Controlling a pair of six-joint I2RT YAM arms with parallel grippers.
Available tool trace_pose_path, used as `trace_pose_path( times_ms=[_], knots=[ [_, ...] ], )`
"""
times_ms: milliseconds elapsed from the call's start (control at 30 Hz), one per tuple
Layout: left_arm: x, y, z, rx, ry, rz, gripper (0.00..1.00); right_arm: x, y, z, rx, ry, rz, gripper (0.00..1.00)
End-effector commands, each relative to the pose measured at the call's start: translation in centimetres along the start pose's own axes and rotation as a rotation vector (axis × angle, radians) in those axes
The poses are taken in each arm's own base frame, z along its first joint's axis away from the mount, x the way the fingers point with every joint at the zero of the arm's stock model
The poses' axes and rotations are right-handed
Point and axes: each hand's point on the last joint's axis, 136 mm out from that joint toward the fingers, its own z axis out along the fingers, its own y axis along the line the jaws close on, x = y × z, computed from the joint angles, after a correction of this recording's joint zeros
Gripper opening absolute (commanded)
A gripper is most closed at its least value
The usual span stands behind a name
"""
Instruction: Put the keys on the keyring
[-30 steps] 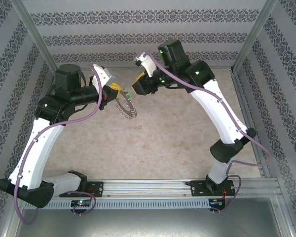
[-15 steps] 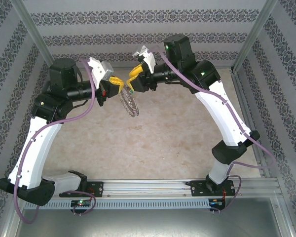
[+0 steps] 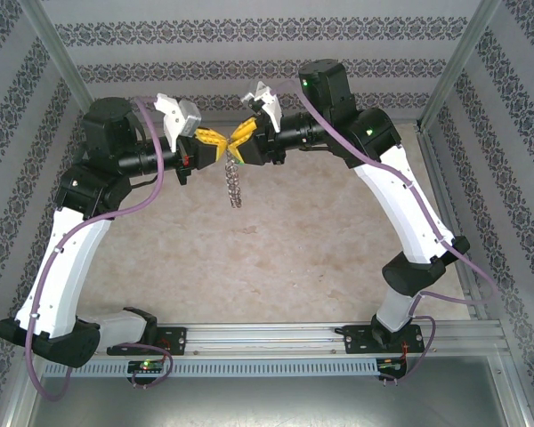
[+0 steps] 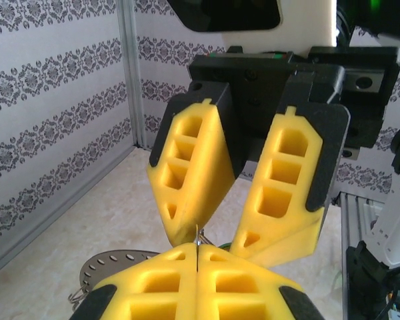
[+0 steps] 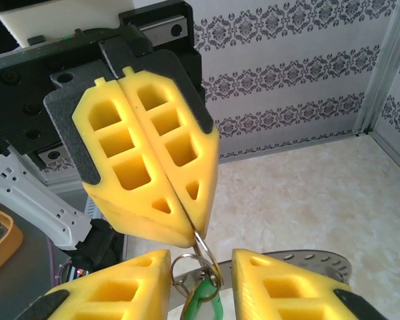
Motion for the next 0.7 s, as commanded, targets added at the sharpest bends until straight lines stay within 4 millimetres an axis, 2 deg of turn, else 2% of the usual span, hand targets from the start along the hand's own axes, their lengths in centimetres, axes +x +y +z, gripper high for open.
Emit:
trace_pose_path(
  times_ms=[0, 267, 400, 533, 667],
  knots=[
    [-3.2, -1.2, -0.5, 0.037, -0.095, 0.060, 0.00, -0.9, 0.5, -0.4, -0.027, -0.025, -0.044, 0.29],
    [-3.8, -1.2, -0.5, 0.042, -0.114, 0.064, 0.00, -1.2, 0.7, -0.3, -0.050, -0.026, -0.071, 0.14],
    [-4.3, -1.1, -0.6, 0.040, -0.135, 0.064, 0.00, -1.3, 0.8, -0.3, -0.055, -0.029, -0.079, 0.14],
    [-4.4, -1.0, -0.4, 0.043, -0.144, 0.057, 0.00, -1.3, 0.7, -0.4, -0.049, -0.030, -0.088, 0.08],
    [-4.1, -0.7, -0.2, 0.036, -0.138, 0.052, 0.00, -1.2, 0.4, -0.4, -0.035, -0.025, -0.085, 0.10]
  ],
)
